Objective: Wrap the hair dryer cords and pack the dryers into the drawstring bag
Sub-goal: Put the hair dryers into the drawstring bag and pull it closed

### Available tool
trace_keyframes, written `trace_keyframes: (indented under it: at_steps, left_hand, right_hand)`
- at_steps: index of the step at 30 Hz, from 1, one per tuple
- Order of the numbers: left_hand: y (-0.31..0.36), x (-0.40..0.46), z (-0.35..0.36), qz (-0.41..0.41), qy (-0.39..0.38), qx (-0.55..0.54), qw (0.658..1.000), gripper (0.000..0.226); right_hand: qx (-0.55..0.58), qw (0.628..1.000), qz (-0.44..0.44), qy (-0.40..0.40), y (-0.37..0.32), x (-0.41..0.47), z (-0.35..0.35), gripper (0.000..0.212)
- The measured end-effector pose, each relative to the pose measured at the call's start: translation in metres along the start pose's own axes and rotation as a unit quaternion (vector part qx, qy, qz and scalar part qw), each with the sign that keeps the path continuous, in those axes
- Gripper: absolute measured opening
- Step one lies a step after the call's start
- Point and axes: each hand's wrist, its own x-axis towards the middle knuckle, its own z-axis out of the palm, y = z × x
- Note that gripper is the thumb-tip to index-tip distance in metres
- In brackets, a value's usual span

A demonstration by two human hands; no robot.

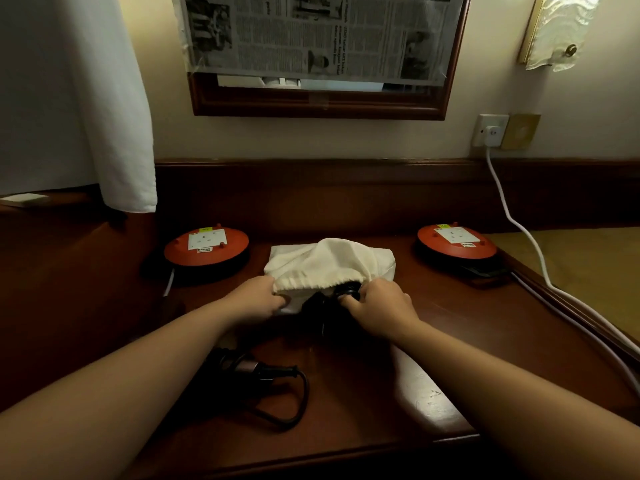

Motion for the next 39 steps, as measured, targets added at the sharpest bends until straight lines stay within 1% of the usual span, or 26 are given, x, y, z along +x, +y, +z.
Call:
trace_keyframes:
  at_steps: [2, 4, 7, 8, 9, 10, 12, 14, 15, 16, 18, 21, 23, 25, 28, 30, 33, 35, 36, 37, 38, 39]
  left_hand:
    - [0.003, 0.001, 0.002, 0.004, -0.009, -0.014, 1.0, 0.019]
    - [0.004, 0.001, 0.003, 0.006, -0.015, -0.032, 0.999, 0.015]
    - [0.0, 0.003, 0.002, 0.005, -0.017, -0.06, 0.998, 0.02]
    - [-0.001, 0.002, 0.002, 0.001, -0.018, -0.067, 0.998, 0.021]
    - [-0.003, 0.002, 0.001, -0.002, -0.019, -0.076, 0.997, 0.022]
    - [-0.004, 0.002, 0.001, -0.006, -0.018, -0.084, 0.996, 0.022]
    - [-0.003, 0.001, 0.002, -0.007, -0.015, -0.101, 0.995, 0.025]
    - [-0.002, 0.001, 0.003, -0.005, -0.011, -0.109, 0.994, 0.037]
    - [-0.002, 0.0, 0.004, -0.001, -0.008, -0.113, 0.994, 0.044]
    - [-0.001, -0.001, 0.004, 0.001, -0.009, -0.115, 0.993, 0.047]
    - [0.001, -0.002, 0.005, 0.006, -0.012, -0.118, 0.993, 0.042]
    - [0.003, -0.003, 0.006, 0.034, -0.011, -0.118, 0.992, 0.02]
    - [0.003, -0.005, 0.008, 0.061, -0.01, -0.127, 0.99, 0.008]
    - [0.007, -0.011, 0.008, 0.074, -0.013, -0.145, 0.987, 0.014]
    - [0.006, -0.011, 0.008, 0.079, -0.012, -0.145, 0.986, 0.016]
    - [0.004, -0.01, 0.007, 0.058, -0.012, -0.139, 0.989, 0.01]
    - [0.006, -0.008, 0.005, -0.002, -0.002, -0.144, 0.99, 0.023]
    - [0.008, -0.01, 0.004, -0.015, 0.009, -0.146, 0.989, 0.02]
    - [0.007, -0.009, 0.004, -0.017, 0.016, -0.149, 0.989, 0.019]
    - [0.004, -0.009, 0.003, -0.022, 0.022, -0.151, 0.988, 0.018]
    - [0.002, -0.011, 0.002, -0.024, 0.024, -0.149, 0.988, 0.016]
    - [0.0, -0.012, 0.002, -0.026, 0.023, -0.149, 0.988, 0.013]
  right_hand:
    - [-0.026, 0.999, -0.019, 0.001, 0.004, -0.006, 0.01, 0.055]
    - [-0.036, 0.999, -0.033, 0.005, 0.008, -0.01, 0.014, 0.054]
    - [-0.022, 0.998, -0.051, -0.022, 0.013, -0.015, 0.009, 0.041]
    - [-0.035, 0.997, -0.061, -0.038, 0.014, -0.018, 0.007, 0.035]
    - [-0.057, 0.995, -0.071, -0.05, 0.014, -0.021, 0.006, 0.036]
    - [-0.079, 0.993, -0.073, -0.056, 0.014, -0.024, 0.007, 0.047]
    - [-0.1, 0.993, -0.057, -0.04, 0.015, -0.03, 0.007, 0.079]
    - [-0.119, 0.992, -0.047, -0.014, 0.013, -0.032, 0.007, 0.11]
    - [-0.133, 0.99, -0.049, -0.01, 0.012, -0.032, 0.006, 0.12]
    - [-0.146, 0.988, -0.053, -0.007, 0.01, -0.034, 0.006, 0.126]
    - [-0.158, 0.986, -0.062, 0.01, 0.006, -0.037, 0.008, 0.129]
    - [-0.159, 0.982, -0.079, 0.066, 0.004, -0.043, 0.014, 0.123]
    - [-0.153, 0.976, -0.097, 0.12, 0.005, -0.045, 0.021, 0.115]
    - [-0.145, 0.968, -0.112, 0.168, 0.006, -0.045, 0.026, 0.104]
    - [-0.141, 0.962, -0.112, 0.205, 0.01, -0.037, 0.024, 0.087]
    - [-0.148, 0.957, -0.133, 0.211, 0.012, -0.032, 0.023, 0.076]
    - [-0.148, 0.956, -0.172, 0.188, 0.008, -0.036, 0.026, 0.057]
    - [-0.145, 0.957, -0.17, 0.186, 0.008, -0.041, 0.028, 0.044]
    - [-0.146, 0.958, -0.155, 0.194, 0.009, -0.043, 0.028, 0.042]
    - [-0.148, 0.958, -0.136, 0.206, 0.012, -0.044, 0.027, 0.045]
    - [-0.15, 0.956, -0.128, 0.215, 0.014, -0.045, 0.025, 0.051]
    - [-0.15, 0.954, -0.143, 0.218, 0.014, -0.047, 0.022, 0.058]
